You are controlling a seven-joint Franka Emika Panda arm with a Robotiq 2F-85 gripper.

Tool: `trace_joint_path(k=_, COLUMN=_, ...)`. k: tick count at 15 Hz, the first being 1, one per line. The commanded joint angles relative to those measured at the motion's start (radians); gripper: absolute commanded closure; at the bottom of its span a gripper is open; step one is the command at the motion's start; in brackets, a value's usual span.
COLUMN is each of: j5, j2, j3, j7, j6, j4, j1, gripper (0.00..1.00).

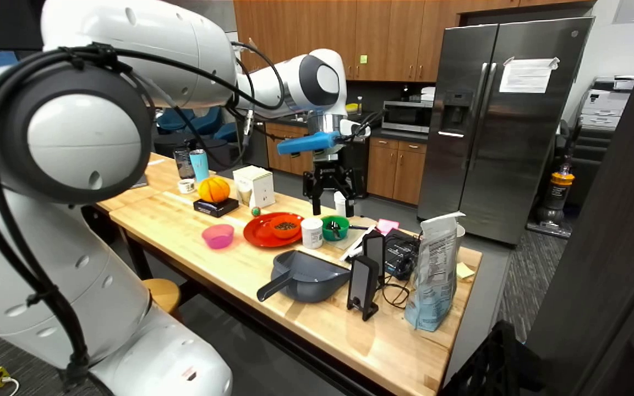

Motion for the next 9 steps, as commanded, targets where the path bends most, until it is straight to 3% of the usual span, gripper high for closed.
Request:
trace_joint_path(k=1, j5=-0.008, j2=0.070, j3=0.001, j7=0.018, j6=0.034, j4=0.057, j1=0.034, gripper=0.00)
trace_joint_path(k=6, j5=-0.015, j2=0.298, j3=0.023, j7=-0.011, j6=0.119, j4=0.242, j1=0.084, gripper=0.00)
trace_joint_path(k=9, j5=-0.026, j2=0.451, j3=0.022, j7=-0.044, j6=0.110, j4=0.399, j1=0.104, gripper=0.00)
